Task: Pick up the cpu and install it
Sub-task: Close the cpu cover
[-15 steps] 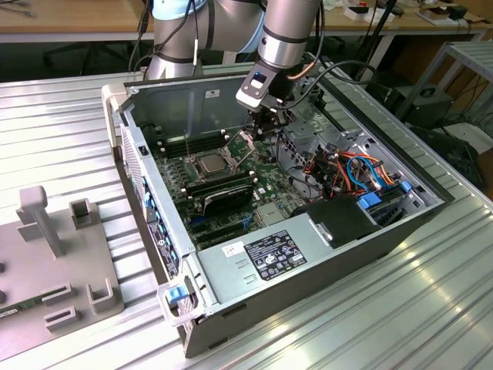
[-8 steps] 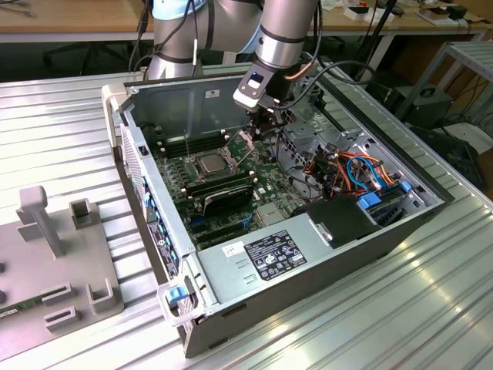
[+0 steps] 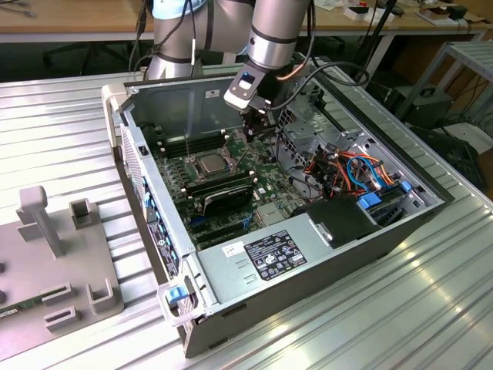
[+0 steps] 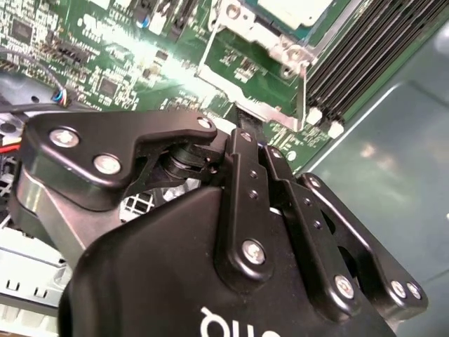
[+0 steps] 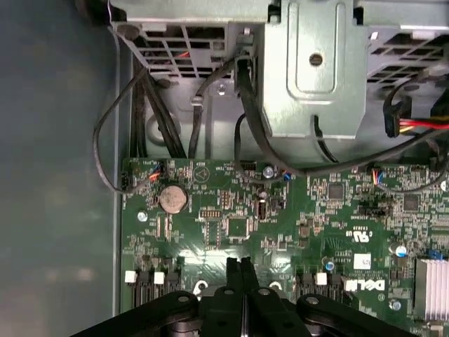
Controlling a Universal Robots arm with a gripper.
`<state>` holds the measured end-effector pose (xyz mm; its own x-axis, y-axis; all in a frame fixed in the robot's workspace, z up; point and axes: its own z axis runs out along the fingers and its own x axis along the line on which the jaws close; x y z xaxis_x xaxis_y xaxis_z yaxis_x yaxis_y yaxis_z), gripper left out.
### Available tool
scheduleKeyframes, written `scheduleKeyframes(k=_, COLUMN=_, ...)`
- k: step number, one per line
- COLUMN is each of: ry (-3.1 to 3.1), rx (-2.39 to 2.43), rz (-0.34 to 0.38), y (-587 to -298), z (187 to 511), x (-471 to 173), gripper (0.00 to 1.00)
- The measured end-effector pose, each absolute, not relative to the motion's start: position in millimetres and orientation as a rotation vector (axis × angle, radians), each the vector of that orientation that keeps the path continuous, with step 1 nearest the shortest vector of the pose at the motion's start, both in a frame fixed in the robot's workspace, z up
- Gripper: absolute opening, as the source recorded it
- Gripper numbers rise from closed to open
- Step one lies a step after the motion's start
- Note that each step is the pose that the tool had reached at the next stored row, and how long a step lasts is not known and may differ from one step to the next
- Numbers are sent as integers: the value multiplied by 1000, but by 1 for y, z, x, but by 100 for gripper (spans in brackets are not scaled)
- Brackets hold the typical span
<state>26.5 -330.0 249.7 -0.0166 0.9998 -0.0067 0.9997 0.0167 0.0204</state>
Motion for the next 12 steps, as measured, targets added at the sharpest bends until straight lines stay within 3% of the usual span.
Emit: scheduleKeyframes(k=12, ry=2228, rx=2191, rz=24, y=-329, z=250, x=-2, gripper=11)
